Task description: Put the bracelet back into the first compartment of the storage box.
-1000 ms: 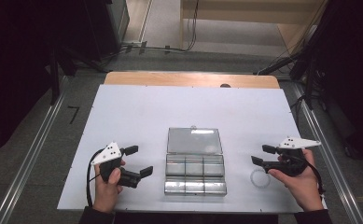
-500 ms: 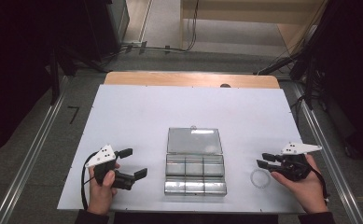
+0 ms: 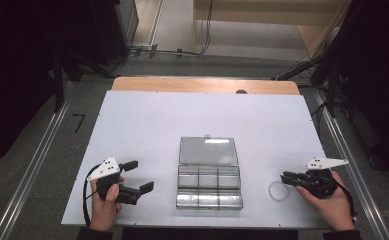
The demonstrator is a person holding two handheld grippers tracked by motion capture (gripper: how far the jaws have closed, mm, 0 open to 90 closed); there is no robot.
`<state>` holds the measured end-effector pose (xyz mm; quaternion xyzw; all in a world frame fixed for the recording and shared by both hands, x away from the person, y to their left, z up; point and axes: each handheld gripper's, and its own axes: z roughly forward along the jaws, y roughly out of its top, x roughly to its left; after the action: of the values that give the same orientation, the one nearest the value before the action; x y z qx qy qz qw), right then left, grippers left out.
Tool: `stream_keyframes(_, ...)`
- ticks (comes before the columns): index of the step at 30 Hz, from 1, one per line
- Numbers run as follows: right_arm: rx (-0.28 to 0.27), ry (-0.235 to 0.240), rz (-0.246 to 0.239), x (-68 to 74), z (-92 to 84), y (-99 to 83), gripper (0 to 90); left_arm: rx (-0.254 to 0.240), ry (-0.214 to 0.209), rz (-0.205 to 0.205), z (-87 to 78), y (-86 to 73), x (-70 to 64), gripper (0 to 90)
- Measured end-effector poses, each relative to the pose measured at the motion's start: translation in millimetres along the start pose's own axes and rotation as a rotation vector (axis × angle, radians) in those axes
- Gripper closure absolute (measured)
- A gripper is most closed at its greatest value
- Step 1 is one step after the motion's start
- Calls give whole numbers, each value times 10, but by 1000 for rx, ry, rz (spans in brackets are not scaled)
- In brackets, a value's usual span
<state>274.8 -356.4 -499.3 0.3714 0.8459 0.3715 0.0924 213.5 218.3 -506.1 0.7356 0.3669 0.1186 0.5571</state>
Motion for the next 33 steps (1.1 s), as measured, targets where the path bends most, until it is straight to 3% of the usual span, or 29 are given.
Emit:
stream_keyframes(19,48,0,-2,-25,112,-59,793,8,0,-1,8,-8,9,0)
stream_keyframes(26,65,-9,-20,-16,144,-63,824,5,1,-2,-1,-7,13,0)
stream_keyframes(29,65,-23,-51,-2,156,-69,829,7,0,-3,3,-7,9,0)
stream_keyframes(33,76,-35,-24,15,163,-57,825,8,-1,0,16,-5,4,0)
